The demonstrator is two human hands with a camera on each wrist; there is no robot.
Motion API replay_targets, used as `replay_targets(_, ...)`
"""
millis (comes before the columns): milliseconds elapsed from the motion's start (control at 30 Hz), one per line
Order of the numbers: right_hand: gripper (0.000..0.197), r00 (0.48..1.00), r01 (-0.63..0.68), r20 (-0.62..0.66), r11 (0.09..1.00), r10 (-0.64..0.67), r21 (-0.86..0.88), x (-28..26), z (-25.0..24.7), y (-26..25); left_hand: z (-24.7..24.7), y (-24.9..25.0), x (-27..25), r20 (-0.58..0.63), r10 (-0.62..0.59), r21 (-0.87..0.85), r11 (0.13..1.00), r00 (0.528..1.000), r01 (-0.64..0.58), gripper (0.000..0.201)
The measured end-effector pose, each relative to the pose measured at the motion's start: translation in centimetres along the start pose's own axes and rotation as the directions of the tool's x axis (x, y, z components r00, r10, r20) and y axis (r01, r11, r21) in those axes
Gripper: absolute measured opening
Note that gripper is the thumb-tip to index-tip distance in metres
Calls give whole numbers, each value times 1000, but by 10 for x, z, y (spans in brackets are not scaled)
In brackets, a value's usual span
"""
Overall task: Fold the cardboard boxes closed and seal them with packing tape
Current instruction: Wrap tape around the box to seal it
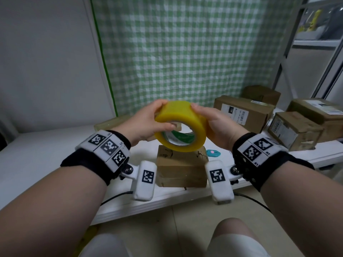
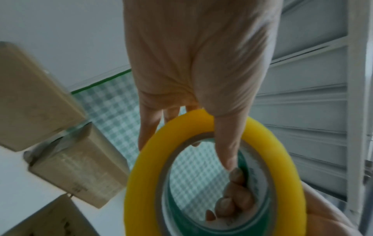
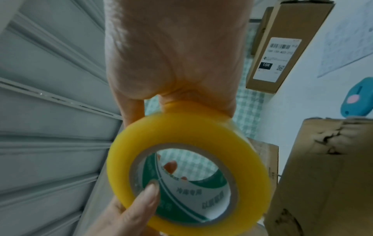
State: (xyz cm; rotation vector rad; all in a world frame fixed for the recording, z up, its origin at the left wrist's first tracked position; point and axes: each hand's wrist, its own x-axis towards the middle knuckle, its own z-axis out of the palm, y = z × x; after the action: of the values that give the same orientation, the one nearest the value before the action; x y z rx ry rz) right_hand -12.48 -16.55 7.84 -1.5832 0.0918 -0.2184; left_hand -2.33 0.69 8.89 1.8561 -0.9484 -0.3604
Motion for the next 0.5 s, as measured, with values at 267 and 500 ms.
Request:
replay_targets(267,43,986,11,-166,992,-31,-123,1,12,1,6,5,9,-34,-49,175,983,998,54,82)
replay_targets(500,44,982,-36,-187,978,-3,-207,3,13,-2,12,10,7,-72,103,496,866,992,-54,67)
